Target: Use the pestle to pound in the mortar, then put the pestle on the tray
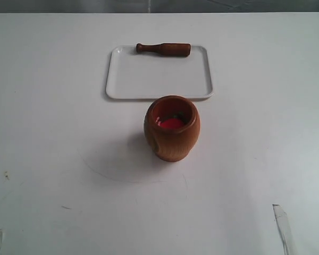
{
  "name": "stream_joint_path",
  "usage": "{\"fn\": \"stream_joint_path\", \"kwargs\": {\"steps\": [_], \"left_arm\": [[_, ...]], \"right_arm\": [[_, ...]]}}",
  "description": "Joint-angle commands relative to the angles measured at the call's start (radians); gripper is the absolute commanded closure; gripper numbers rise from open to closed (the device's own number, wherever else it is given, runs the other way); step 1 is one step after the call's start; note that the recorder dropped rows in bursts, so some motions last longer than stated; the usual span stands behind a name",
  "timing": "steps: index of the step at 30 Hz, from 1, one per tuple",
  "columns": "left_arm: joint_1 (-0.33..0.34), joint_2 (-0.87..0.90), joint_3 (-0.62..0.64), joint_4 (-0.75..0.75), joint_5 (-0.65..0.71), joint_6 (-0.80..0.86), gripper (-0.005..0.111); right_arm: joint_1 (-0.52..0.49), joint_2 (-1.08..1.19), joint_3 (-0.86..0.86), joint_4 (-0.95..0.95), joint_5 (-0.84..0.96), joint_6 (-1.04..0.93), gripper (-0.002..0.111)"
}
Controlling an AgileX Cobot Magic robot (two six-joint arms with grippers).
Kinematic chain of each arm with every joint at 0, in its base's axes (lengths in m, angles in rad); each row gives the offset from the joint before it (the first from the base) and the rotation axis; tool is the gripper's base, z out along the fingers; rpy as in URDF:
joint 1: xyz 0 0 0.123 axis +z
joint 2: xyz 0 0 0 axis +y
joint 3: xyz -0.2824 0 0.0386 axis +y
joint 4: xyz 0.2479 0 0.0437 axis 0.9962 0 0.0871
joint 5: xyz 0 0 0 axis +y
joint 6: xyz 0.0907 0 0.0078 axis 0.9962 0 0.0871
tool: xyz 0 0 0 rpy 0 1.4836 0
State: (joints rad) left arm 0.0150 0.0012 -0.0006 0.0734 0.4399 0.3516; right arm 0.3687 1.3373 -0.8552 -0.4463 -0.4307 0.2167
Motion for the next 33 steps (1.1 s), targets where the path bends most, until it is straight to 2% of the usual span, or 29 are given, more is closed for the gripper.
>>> {"fn": "stream_joint_path", "kwargs": {"steps": [1,9,15,19,24,30,33], "left_arm": [[-0.008,-0.001,0.001,-0.007,-0.003,-0.008,0.107],[-0.008,-0.001,0.001,-0.007,-0.003,-0.008,0.107],[-0.008,-0.001,0.001,-0.007,-0.003,-0.008,0.107],[-0.008,-0.001,0.001,-0.007,-0.003,-0.008,0.107],[-0.008,-0.001,0.001,-0.007,-0.003,-0.008,0.107],[-0.008,-0.001,0.001,-0.007,-0.003,-0.008,0.107],[-0.008,-0.001,0.001,-0.007,-0.003,-0.008,0.107]], "right_arm": [[-0.009,-0.158,0.151,0.027,-0.182,0.003,0.108],[-0.009,-0.464,0.432,0.045,-0.35,0.02,0.108],[-0.009,-0.719,0.625,0.045,-0.337,0.032,0.108],[-0.009,-0.89,0.718,0.064,-0.229,0.106,0.108],[-0.009,-1.065,0.779,0.091,0.006,0.154,0.108],[-0.009,-1.222,0.855,0.07,0.044,0.154,0.108],[-0.009,-1.271,0.855,0.042,0.183,0.153,0.108]]}}
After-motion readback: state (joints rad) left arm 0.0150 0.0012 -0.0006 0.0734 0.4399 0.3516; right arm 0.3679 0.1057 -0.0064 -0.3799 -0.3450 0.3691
